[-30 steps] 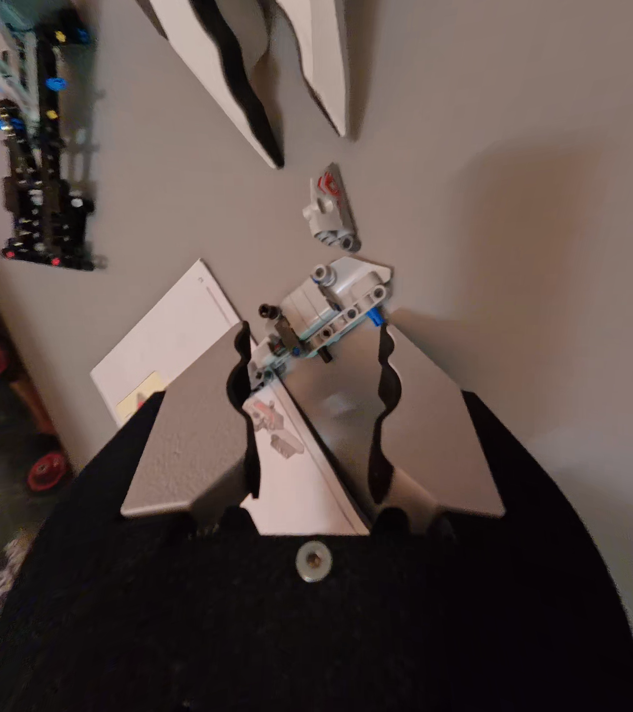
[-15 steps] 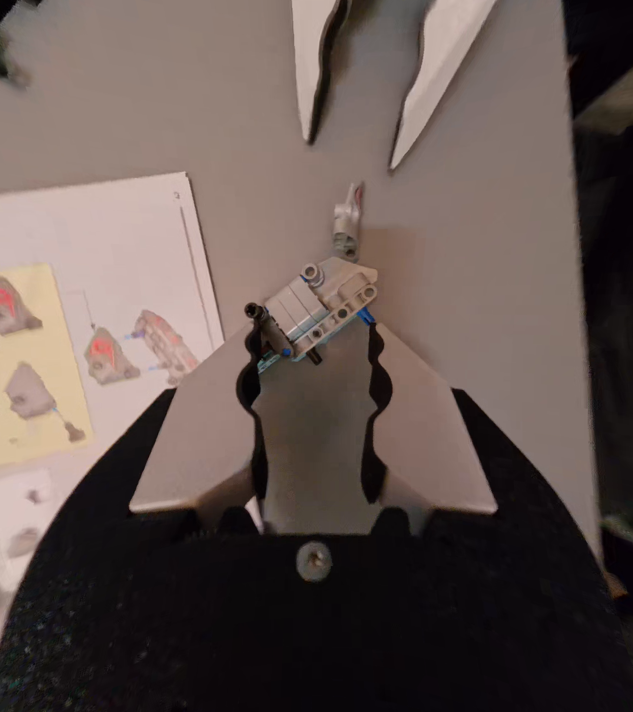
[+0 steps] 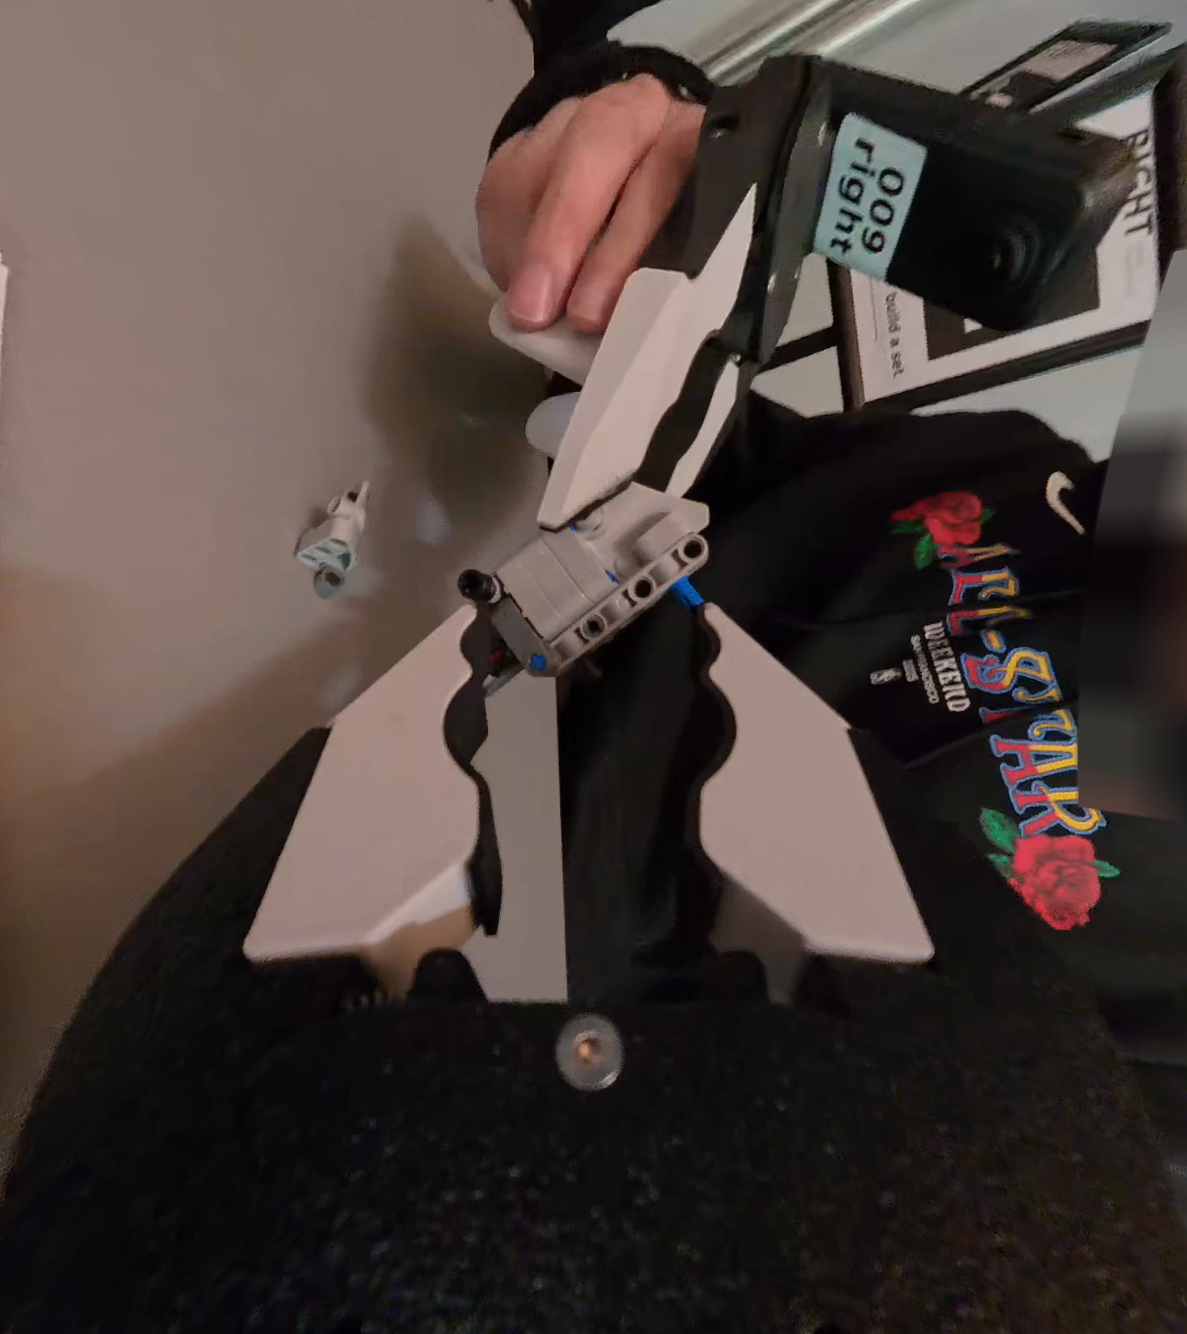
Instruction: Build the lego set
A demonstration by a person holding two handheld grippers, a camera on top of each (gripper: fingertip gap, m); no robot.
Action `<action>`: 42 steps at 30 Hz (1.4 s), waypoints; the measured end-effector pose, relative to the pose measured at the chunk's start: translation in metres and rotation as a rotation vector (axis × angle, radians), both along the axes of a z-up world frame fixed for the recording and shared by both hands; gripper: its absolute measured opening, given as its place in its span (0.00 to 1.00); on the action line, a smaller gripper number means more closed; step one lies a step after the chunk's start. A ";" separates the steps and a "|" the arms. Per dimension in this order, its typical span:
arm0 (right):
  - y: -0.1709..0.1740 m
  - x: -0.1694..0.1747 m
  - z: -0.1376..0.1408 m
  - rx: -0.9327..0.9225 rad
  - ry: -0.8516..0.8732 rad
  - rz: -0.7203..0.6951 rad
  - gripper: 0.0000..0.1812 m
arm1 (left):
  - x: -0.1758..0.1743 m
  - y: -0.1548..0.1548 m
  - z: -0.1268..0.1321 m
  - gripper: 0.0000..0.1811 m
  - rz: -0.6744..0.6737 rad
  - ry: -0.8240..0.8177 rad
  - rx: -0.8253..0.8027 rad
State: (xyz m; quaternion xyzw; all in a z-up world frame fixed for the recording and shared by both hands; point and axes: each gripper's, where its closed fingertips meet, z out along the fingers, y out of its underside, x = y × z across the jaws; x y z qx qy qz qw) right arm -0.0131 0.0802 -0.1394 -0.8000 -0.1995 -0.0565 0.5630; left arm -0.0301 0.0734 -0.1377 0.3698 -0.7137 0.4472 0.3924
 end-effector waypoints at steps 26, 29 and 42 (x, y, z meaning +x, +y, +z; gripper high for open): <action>-0.041 0.029 0.068 0.551 1.048 -0.078 0.04 | 0.028 -0.039 0.030 0.14 0.594 -0.939 -0.096; -0.044 0.010 0.066 0.516 1.062 -0.015 0.04 | 0.007 -0.040 0.033 0.10 0.590 -0.970 -0.137; -0.030 -0.032 0.003 0.102 0.829 0.039 0.11 | -0.050 -0.004 -0.031 0.09 0.236 -0.792 0.109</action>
